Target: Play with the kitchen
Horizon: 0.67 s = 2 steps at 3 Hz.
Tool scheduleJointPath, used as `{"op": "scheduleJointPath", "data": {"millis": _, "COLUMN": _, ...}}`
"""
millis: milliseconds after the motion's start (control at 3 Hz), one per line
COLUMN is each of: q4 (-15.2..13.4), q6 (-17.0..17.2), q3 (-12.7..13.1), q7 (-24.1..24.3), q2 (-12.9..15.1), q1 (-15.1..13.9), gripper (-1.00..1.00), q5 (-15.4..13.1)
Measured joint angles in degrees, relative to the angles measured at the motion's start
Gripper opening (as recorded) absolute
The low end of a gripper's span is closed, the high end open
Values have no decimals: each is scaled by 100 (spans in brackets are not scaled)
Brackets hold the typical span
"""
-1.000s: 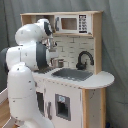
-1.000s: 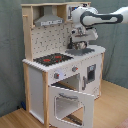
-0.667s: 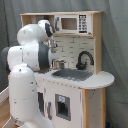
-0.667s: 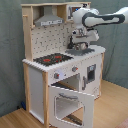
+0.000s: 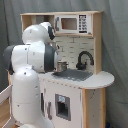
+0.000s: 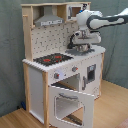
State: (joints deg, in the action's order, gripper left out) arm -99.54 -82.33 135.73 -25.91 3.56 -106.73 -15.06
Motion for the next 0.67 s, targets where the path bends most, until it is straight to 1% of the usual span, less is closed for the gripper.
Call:
{"op": "scheduleJointPath", "data": {"millis": 333, "q4": -359, "q6": -255, "q3": 51, "q7": 162, "q2": 377, "q1": -1, "gripper": -100, "q5": -281}}
{"op": "scheduleJointPath", "data": {"millis": 667, "q4": -658, "q6": -448, "q3": 80, "q7": 319, "q2": 792, "q1": -1, "gripper": -100, "q5": -604}}
